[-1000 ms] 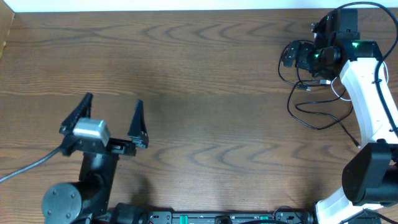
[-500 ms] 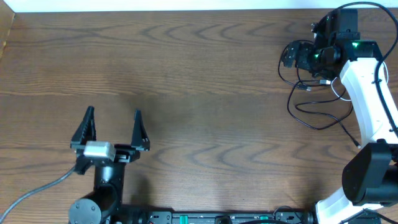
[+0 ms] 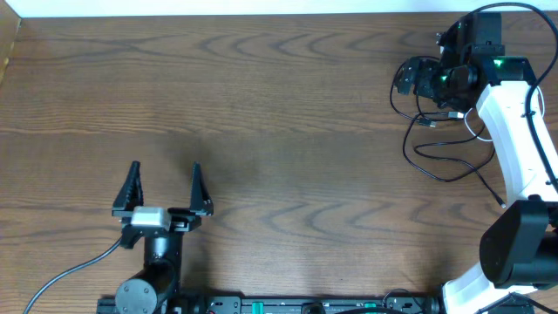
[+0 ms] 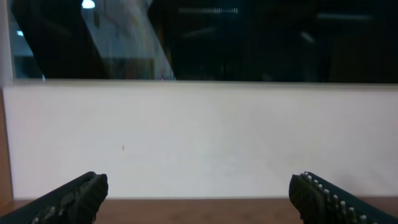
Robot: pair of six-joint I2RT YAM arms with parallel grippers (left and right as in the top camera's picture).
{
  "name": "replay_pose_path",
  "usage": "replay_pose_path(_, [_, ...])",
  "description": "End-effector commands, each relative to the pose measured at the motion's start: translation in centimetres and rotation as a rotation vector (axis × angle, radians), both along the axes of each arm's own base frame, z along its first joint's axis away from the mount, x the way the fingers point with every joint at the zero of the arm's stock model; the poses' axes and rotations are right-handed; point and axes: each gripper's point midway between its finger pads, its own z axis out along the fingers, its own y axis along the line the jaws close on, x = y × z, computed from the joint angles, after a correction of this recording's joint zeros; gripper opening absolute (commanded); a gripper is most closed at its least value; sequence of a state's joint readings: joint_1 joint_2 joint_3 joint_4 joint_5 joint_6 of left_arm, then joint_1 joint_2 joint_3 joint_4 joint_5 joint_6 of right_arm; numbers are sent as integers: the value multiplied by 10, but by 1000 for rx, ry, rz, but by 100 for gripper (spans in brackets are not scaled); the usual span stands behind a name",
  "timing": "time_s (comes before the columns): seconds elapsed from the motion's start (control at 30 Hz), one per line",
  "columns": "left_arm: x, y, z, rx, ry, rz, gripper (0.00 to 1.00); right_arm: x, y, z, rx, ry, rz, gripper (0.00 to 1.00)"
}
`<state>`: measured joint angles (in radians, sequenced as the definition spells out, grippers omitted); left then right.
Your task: Untangle cables
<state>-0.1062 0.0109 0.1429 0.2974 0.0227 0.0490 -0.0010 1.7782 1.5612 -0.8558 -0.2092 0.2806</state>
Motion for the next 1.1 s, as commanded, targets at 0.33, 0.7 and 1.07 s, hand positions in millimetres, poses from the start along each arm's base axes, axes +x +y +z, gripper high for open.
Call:
replay_pose_path(0.33, [24, 8, -92, 16, 244, 45, 98, -2, 5, -3, -4, 7, 18, 99])
replay_pose_path(0.7, [22, 8, -160, 42, 524, 46, 98, -2, 5, -3, -4, 7, 18, 99])
replay_pose_path(1.07, [23, 8, -163, 43, 539, 46, 98, -2, 5, -3, -4, 7, 19, 99])
